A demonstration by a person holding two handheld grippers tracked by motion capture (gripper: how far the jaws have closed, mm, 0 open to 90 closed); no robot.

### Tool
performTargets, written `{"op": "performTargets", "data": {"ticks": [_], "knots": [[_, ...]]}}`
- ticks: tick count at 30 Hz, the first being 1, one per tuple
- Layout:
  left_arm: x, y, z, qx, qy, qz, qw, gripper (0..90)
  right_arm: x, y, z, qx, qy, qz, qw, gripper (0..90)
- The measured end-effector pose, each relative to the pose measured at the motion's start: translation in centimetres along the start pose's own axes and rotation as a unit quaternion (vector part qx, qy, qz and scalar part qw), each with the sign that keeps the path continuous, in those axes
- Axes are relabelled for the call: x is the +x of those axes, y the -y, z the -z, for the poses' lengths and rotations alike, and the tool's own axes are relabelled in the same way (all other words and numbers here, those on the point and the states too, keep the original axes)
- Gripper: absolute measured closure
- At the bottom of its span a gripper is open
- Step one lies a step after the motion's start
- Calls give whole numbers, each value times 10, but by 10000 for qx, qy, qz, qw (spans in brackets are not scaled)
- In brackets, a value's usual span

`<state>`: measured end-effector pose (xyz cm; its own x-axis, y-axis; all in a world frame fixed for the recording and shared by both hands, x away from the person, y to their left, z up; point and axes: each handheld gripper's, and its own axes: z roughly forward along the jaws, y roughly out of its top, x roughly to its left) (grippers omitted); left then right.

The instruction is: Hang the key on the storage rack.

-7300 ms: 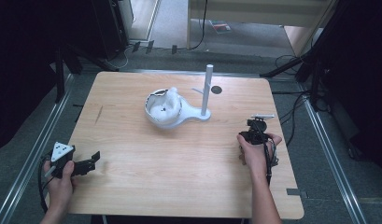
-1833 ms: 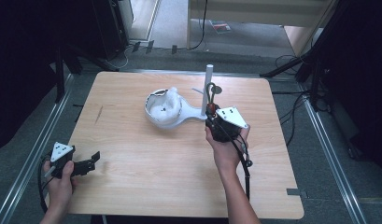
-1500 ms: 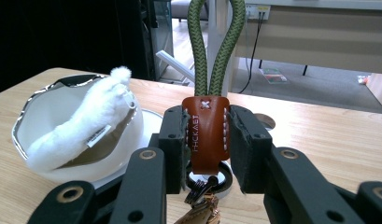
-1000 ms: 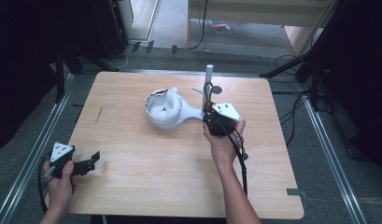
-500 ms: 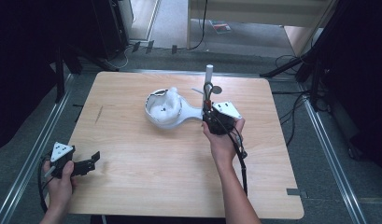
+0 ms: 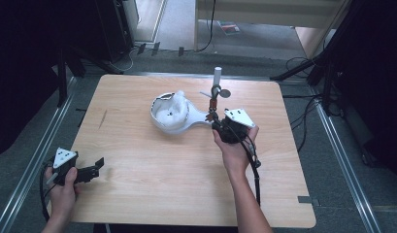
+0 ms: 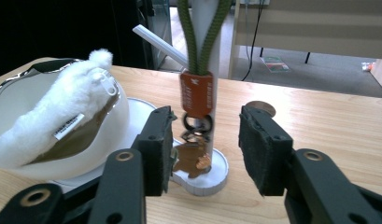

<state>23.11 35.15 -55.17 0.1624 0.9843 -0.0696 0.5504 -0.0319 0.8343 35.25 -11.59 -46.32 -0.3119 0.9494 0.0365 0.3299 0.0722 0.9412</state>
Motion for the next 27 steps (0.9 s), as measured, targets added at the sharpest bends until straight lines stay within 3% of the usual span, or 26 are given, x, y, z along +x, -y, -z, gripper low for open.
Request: {"op": "performTargets", "data": {"ticks": [11, 16, 23, 27], "knots": [[0, 0, 0, 4, 8, 1, 10000, 4, -16, 13, 13, 20, -85, -162, 9998, 407], [-1, 0, 0, 2, 6, 6, 10000, 4, -28, 21, 18, 64, -252, -481, 9985, 321], [-1, 0, 0, -1, 9, 2, 10000, 4, -40, 33, 30, 315, -102, -408, 9986, 160], [0, 0, 0, 10, 9, -3, 10000, 4, -49, 38, 38, 361, -182, -371, 9985, 124]]}}
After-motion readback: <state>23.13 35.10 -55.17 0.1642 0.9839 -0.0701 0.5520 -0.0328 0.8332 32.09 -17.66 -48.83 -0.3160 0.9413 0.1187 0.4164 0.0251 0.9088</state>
